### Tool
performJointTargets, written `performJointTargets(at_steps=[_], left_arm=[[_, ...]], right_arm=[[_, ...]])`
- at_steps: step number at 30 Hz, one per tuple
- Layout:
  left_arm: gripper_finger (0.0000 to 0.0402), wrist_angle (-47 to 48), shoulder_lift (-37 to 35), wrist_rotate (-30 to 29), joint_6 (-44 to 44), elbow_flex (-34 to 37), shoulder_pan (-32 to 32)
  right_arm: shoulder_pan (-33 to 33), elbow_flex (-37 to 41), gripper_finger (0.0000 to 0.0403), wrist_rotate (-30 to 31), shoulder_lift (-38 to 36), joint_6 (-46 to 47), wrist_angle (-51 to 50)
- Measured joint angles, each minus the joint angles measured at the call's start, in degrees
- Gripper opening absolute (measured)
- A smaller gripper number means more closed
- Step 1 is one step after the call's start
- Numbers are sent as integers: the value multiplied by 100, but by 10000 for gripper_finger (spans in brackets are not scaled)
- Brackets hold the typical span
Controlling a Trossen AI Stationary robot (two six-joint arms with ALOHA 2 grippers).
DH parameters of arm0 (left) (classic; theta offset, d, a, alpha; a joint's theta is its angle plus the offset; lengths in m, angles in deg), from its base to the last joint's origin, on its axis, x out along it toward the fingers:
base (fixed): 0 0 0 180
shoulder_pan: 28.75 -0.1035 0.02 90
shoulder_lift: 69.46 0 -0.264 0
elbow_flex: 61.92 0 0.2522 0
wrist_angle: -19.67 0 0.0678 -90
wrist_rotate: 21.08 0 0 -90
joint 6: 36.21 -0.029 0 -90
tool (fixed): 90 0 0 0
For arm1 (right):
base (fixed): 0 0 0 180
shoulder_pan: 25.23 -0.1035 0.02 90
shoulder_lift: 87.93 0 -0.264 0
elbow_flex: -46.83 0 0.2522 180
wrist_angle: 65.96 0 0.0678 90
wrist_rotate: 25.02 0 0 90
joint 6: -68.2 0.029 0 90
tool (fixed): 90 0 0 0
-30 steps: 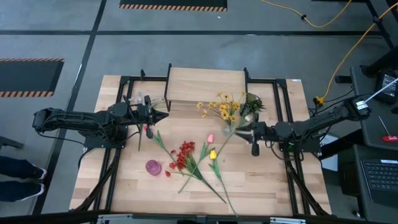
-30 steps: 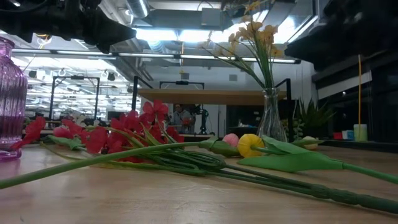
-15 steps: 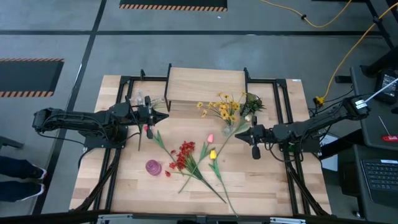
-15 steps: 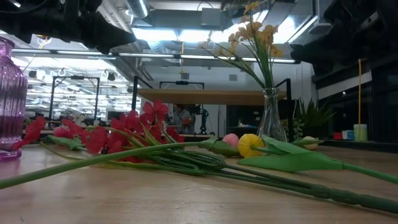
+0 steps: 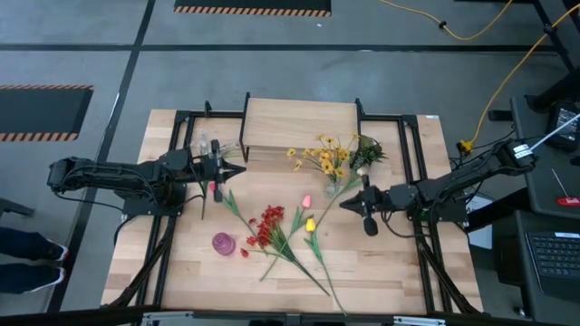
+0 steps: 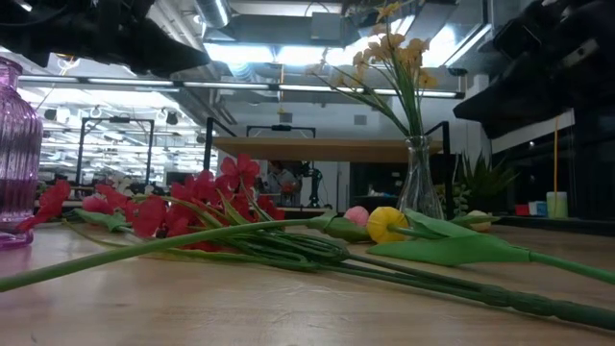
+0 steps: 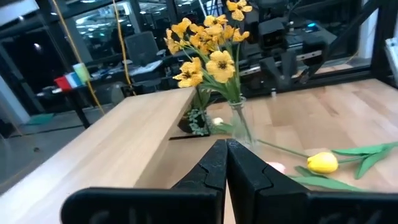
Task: Pick and place flowers into a vace then onto a shelf
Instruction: Put the pink flower into the transparent vase
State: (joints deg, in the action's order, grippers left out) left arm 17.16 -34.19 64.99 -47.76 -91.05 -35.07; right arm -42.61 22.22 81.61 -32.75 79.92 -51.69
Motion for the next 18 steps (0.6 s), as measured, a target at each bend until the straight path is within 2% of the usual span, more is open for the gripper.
performJointTargets(at_steps=[4, 9, 15, 18], left_arm=[[4, 122, 0, 420, 7, 0, 31], [4, 62, 251, 469, -163, 0, 309], [4, 23, 1093, -517, -129, -505, 836], [4, 28, 1668, -730, -57, -878, 1043]], right_arm=[[13, 0, 12, 22, 0, -224, 44], [13, 0, 3, 24, 0, -585, 105], [13, -2, 11, 39, 0, -748, 265], [13, -2, 7, 128, 0, -900, 262]])
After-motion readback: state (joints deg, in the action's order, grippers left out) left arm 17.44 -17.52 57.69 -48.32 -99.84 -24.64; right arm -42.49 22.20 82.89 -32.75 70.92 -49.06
